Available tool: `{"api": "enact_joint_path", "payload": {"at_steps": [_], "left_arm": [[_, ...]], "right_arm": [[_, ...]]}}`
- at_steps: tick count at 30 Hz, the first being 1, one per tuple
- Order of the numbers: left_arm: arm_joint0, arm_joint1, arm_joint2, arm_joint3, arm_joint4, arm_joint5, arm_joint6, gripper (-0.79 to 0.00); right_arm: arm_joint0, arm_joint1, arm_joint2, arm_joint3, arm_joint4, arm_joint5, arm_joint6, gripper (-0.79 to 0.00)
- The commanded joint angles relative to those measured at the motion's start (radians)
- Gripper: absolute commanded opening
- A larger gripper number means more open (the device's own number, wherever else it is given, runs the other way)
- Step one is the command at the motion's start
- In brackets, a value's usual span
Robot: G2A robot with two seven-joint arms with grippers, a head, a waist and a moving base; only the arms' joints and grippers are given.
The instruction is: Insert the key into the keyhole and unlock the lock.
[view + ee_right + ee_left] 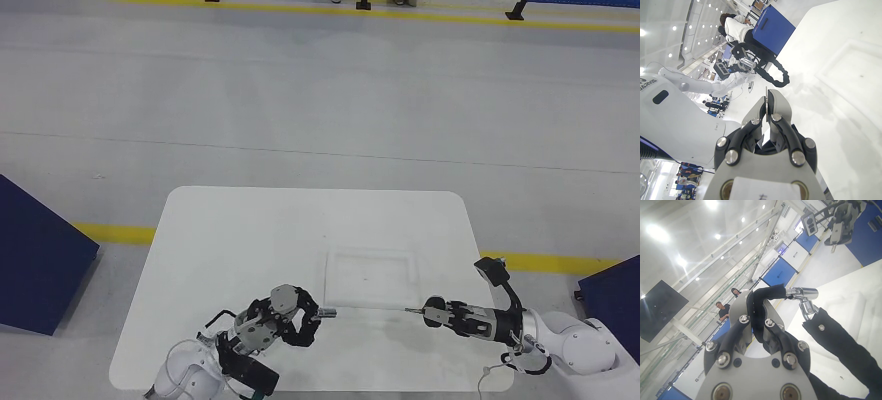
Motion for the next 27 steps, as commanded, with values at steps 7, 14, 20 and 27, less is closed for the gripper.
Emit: {"api": "enact_joint_path", "payload": {"at_steps": [7,14,20,27], "left_arm": [[0.017,-0.009,0.014,-0.01,-0.127,-0.088,0.057,-0.785],[0.017,-0.011,0.018,-0.016,-0.146,-0.104,0.067,-0.785],[0.017,-0.011,0.018,-0.016,-0.146,-0.104,0.067,-0.785],[0.015,-0.024,0.052,0.027,-0.254,-0.173,0.11,-0.785]], "right_arm": [[0.0,0.0,0.0,0.0,0.0,0.0,0.0,-0.785],[0.0,0.0,0.0,0.0,0.0,0.0,0.0,-0.785],[0.0,0.0,0.0,0.0,0.0,0.0,0.0,-0.785],[0.0,0.0,0.0,0.0,0.0,0.0,0.0,-0.785]]}}
